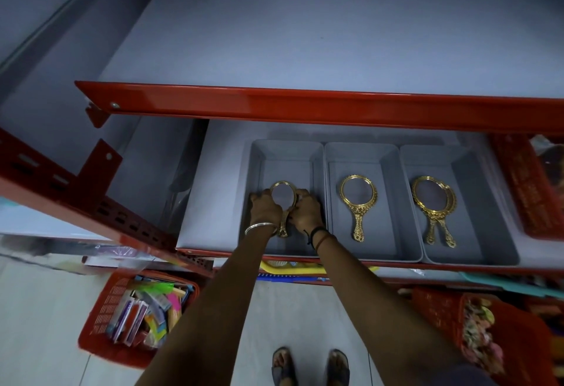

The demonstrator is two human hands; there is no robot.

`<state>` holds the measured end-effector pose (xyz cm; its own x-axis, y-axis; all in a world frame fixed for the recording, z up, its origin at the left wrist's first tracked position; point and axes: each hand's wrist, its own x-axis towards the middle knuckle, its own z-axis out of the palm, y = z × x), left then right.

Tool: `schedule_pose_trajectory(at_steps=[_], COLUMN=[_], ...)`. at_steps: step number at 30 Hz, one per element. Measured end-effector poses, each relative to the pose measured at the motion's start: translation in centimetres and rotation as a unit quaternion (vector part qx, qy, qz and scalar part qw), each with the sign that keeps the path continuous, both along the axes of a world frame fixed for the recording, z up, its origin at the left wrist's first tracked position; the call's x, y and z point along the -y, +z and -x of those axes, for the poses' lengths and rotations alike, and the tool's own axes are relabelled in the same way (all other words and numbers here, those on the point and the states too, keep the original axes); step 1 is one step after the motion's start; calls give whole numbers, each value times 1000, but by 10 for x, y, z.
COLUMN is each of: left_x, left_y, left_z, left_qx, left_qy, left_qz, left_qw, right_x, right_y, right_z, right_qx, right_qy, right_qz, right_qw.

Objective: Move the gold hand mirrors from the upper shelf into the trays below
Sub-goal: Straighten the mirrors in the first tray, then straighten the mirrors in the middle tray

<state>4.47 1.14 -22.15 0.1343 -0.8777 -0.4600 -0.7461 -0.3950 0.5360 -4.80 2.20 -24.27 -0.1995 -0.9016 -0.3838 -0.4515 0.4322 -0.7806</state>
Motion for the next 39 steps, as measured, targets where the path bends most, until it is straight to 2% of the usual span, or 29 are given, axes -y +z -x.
schedule_pose_trajectory(at_steps=[8, 12, 14, 16, 20, 22, 26, 32, 39], left_x=[-3, -5, -5, -6, -9, -11, -11, 3, 5], left_y=[12, 29, 41, 50, 57, 54, 38, 20, 12], left_z=[1, 11, 24, 43, 90, 112, 146, 161, 164], left_qx=[15, 32, 7, -21, -58, -52, -15, 15, 17], left_qy=[13, -5, -20, -34, -94, -126, -164, -137, -102], left_qz=[2, 76, 121, 168, 191, 170, 43, -45, -44], left_qw=[1000, 997, 992, 985, 975, 976, 985, 989, 994], right_x=[-2, -5, -7, -10, -12, -12, -8, -1, -1], right_y=[14, 38, 50, 56, 45, 40, 35, 19, 7], right_z=[7, 24, 45, 76, 136, 152, 164, 175, 177], right_qx=[-30, -37, -29, -71, -141, -168, -179, -123, -118], right_qy=[17, 31, 8, -19, -59, -47, -2, 0, 1], right_qz=[-22, 51, 98, 124, 69, 5, -79, -77, -39], right_qw=[999, 998, 995, 990, 986, 985, 981, 989, 992])
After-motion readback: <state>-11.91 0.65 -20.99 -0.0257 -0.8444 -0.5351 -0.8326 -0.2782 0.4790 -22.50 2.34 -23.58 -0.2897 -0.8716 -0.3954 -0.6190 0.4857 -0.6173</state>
